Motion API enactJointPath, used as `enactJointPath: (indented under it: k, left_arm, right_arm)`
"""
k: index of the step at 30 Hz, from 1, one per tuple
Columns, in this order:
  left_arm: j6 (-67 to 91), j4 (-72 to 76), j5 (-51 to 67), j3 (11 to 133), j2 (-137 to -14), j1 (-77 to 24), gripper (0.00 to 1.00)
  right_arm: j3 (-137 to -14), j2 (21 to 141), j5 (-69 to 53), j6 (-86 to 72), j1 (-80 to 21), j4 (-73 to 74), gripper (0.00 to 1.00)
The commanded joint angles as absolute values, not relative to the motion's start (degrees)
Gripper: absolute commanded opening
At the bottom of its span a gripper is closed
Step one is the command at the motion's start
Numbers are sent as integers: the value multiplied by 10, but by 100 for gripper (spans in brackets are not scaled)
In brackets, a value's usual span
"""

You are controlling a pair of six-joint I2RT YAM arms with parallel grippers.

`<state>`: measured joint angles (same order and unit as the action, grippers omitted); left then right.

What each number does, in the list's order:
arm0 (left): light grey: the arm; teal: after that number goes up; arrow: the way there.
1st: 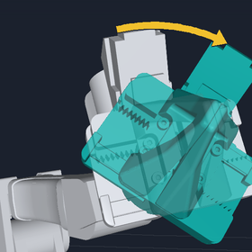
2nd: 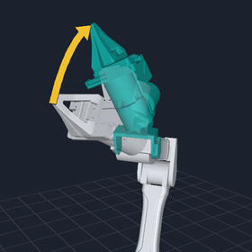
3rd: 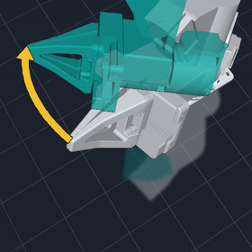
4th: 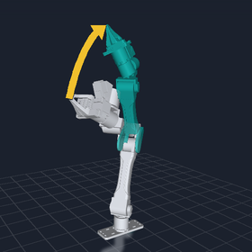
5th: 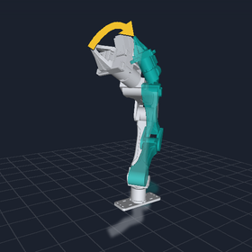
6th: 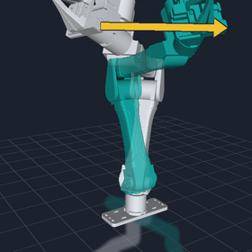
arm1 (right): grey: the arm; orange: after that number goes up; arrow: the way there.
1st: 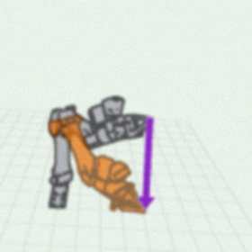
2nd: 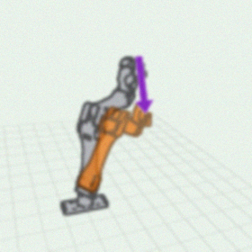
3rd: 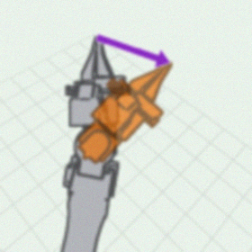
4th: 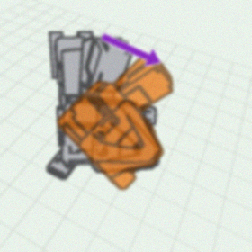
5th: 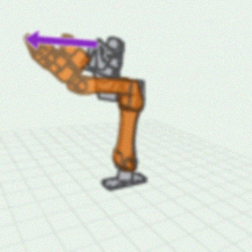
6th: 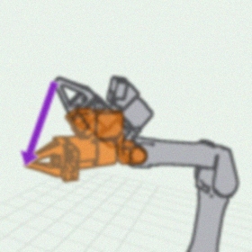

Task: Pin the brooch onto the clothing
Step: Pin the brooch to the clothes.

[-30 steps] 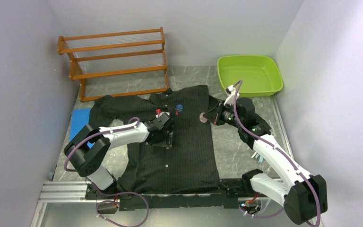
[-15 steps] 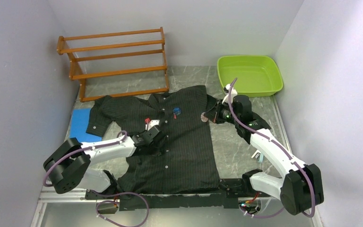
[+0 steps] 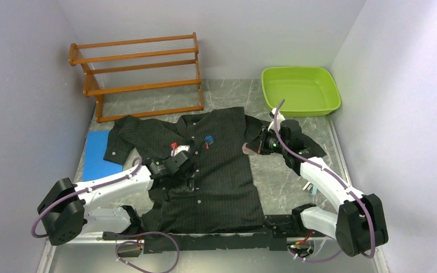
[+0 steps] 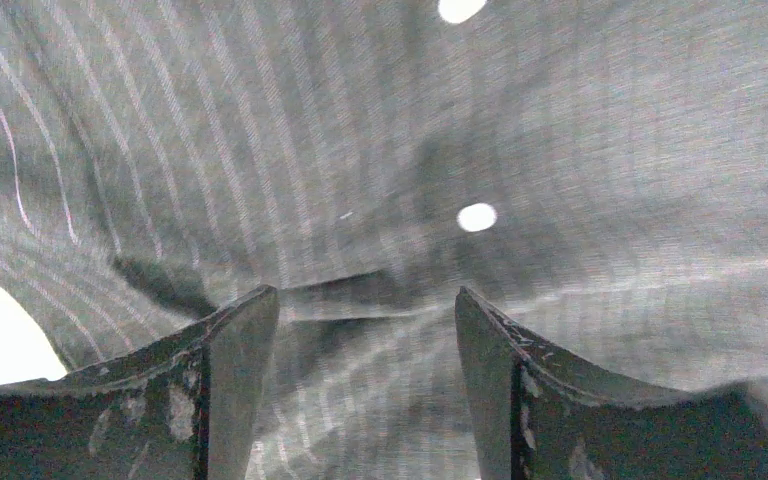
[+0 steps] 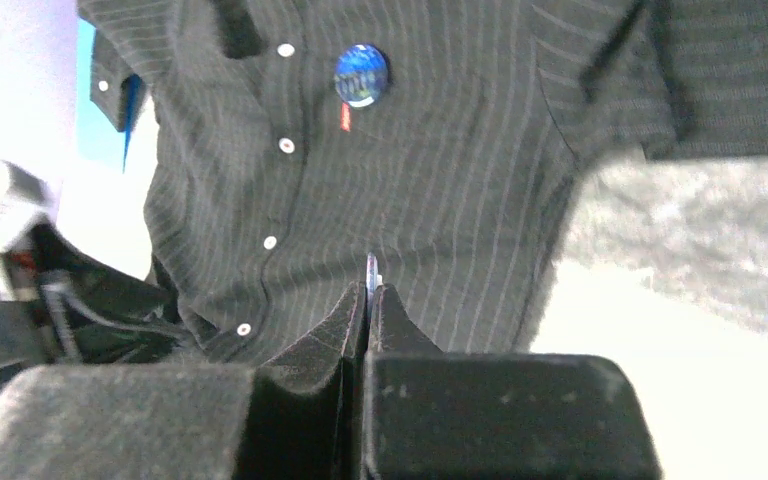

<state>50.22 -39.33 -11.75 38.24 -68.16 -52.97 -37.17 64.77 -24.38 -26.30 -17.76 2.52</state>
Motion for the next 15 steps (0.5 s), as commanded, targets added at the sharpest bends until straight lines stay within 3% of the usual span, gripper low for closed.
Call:
enactJointPath:
  k: [1,10,15]
  left_arm:
    - [421,-373,-118,494,-713,-537,71]
    - [280,-283,-45,670,-946,-626,71]
    - [244,-238,6,695,-1010,-669,72]
  right_arm:
    - [-340,617,-262,-293,-153,3,0]
    - [-324,614,-316,-308,-81,-13,0]
    - [-318,626,-341,-312,-51,-19,0]
